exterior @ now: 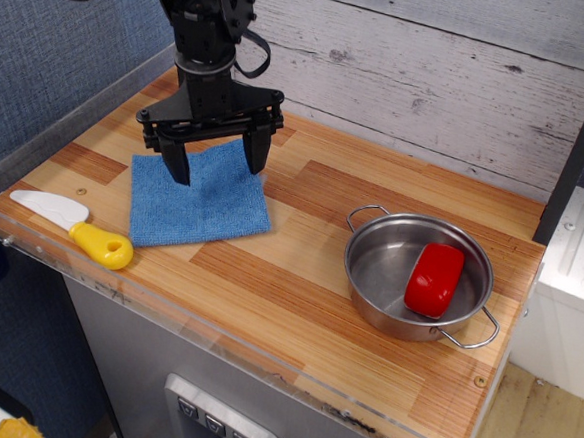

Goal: Move the blue napkin behind the pan

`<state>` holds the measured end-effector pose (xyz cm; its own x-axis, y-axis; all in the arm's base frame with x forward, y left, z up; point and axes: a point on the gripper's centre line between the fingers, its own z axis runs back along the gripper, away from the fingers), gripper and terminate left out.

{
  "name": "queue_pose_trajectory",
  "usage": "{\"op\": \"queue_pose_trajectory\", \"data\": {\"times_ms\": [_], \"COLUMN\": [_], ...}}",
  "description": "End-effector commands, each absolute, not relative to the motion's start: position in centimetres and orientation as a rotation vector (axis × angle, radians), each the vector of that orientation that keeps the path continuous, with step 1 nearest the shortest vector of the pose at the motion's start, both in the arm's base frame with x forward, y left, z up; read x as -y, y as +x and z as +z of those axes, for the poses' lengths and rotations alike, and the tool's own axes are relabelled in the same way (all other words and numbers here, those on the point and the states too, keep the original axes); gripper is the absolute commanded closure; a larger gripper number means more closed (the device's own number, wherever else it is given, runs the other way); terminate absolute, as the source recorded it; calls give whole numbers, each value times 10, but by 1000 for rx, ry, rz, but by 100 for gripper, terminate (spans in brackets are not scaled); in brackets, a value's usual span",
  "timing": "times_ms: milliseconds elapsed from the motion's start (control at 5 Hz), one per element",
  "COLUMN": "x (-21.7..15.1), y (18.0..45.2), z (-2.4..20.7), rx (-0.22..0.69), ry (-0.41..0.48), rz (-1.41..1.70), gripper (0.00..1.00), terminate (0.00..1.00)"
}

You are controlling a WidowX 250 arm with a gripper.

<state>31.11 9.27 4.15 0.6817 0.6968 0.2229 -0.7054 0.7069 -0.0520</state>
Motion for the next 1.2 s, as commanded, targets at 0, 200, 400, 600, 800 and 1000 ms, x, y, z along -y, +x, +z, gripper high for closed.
{"op": "queue_pose_trajectory", "data": {"times_ms": [0,200,400,600,800,1000], "x": [-107,-103,-102,-102,-102,-97], "y": [304,304,307,310,312,322], "z": [39,28,17,13,10,12], "rx": [226,195,174,170,168,171], "ry": [89,77,71,59,41,16], "rz": [806,797,795,795,794,794], "gripper": [0,0,0,0,0,0], "terminate": [0,0,0,0,0,0]}}
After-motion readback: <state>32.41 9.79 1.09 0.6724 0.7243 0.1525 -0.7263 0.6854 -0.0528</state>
